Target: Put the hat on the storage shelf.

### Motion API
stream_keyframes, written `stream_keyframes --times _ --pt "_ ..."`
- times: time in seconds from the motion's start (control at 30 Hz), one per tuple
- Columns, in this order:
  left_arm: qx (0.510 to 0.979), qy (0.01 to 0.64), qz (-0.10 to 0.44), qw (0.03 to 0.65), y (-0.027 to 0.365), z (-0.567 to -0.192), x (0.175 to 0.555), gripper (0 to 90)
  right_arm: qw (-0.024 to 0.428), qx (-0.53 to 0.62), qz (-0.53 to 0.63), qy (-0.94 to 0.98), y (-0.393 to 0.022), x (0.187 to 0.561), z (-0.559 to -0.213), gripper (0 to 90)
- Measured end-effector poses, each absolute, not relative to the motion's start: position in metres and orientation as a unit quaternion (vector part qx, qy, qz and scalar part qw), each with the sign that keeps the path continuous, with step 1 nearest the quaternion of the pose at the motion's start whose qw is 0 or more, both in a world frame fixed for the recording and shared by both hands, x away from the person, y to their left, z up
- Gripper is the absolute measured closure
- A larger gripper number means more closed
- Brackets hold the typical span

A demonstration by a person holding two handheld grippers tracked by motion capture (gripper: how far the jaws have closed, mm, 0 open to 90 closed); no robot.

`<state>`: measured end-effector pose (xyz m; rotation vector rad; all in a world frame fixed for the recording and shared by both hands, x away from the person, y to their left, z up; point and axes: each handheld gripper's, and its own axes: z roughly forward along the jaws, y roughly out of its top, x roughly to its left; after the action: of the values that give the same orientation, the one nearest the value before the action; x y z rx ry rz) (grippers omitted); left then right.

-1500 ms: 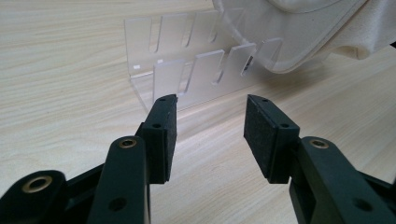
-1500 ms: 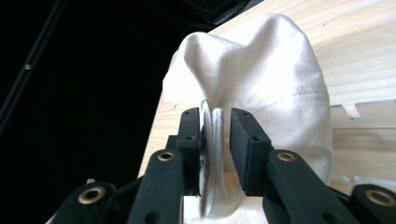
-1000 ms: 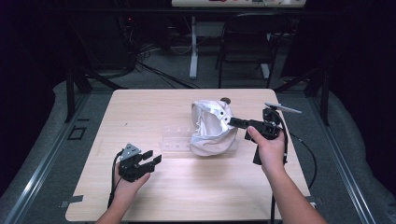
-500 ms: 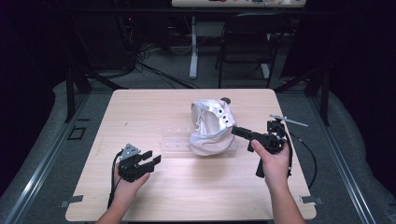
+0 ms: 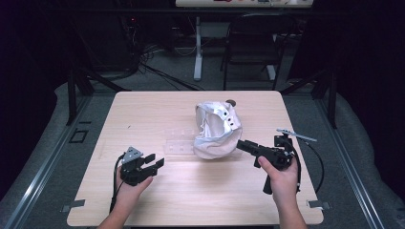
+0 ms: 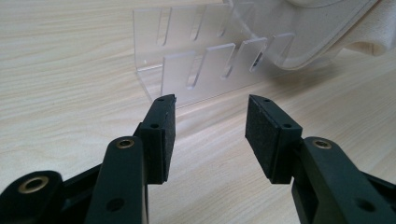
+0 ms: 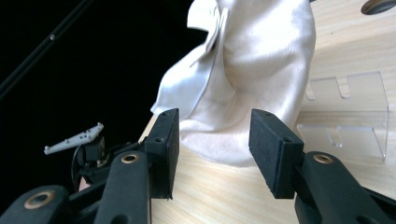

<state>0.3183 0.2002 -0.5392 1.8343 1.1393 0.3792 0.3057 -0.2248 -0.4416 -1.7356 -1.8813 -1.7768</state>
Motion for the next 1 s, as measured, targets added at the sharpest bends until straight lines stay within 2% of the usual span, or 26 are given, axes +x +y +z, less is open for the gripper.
stream_keyframes --times 0.2,0.4,0.7,0.87,1.0 --pt "0.746 0.46 0.16 0.455 0.201 -0.54 0.319 53.2 0.01 -0.557 -0.56 -0.613 -0.225 0.304 -0.449 53.4" --pt "0.745 0.467 0.154 0.451 0.204 -0.544 0.321 53.2 -0.028 -0.569 -0.535 -0.624 -0.233 0.304 -0.458 52.8" --pt "0.747 0.47 0.153 0.444 0.205 -0.548 0.321 53.0 -0.032 -0.581 -0.53 -0.617 -0.241 0.308 -0.466 51.2" --pt "0.749 0.468 0.148 0.444 0.203 -0.549 0.322 52.4 -0.015 -0.585 -0.542 -0.604 -0.243 0.308 -0.468 51.1" --pt "0.75 0.466 0.147 0.446 0.202 -0.549 0.321 52.4 -0.03 -0.586 -0.539 -0.604 -0.242 0.308 -0.47 51.7"
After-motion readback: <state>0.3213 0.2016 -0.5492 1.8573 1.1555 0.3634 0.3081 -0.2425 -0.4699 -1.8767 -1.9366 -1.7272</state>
